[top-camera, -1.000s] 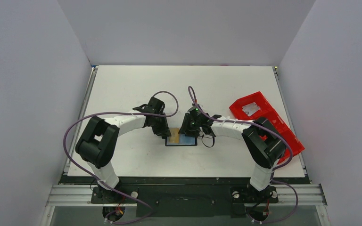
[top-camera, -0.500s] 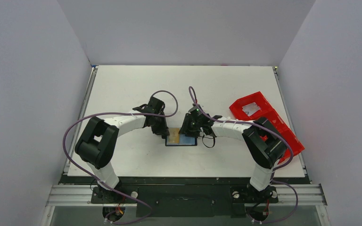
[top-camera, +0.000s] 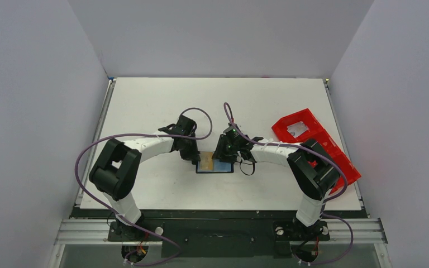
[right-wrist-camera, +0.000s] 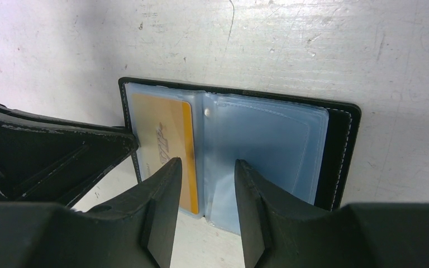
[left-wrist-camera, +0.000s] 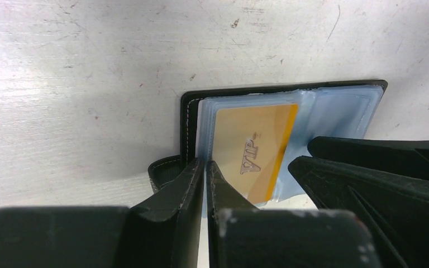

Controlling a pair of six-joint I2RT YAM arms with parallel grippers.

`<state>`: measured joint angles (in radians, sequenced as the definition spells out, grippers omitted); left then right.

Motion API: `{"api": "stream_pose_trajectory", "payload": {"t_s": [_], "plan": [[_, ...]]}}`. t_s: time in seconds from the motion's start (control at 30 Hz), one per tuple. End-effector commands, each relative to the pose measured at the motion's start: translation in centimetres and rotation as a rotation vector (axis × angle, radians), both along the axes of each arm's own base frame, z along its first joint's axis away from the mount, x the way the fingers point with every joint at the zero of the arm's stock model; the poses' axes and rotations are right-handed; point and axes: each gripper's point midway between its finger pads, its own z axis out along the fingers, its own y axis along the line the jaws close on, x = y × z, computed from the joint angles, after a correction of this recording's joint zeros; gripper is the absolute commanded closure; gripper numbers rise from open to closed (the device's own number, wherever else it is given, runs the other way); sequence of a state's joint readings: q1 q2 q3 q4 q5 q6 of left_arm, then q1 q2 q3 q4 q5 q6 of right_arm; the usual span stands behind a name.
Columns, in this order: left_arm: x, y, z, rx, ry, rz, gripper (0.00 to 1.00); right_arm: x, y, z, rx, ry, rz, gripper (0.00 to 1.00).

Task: Take the credit cards out of the card holder
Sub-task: Remove the credit card from the card holder.

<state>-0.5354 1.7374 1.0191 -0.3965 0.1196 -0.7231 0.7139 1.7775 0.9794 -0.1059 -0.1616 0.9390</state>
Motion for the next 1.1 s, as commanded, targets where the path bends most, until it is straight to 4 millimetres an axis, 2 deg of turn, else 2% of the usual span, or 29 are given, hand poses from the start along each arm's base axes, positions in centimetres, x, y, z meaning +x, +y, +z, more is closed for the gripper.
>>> {"api": "stream_pose_trajectory", "payload": {"t_s": [0.0,0.23,0.6,1.07], "plan": [[0.5,-1.9,0.5,-0.039,-0.036,-0.042,0.97,0.2,-0.2,1.2,0.007,-0.028,0.007,0.63],[0.1,-1.7,-0.9,-0.005,0.006,-0.026,1.00,0.2,-0.1,1.5,0.010,-0.033,0.015,0.64],[-0.4,-1.1,-2.3,0.040,0.056,-0.009,1.00,0.6,0.5,4.0,0.086,-0.065,0.018,0.69],[-0.6,-1.1,-2.7,0.040,0.072,-0.007,1.00,0.3,0.2,1.9,0.147,-0.010,-0.015,0.77]]}}
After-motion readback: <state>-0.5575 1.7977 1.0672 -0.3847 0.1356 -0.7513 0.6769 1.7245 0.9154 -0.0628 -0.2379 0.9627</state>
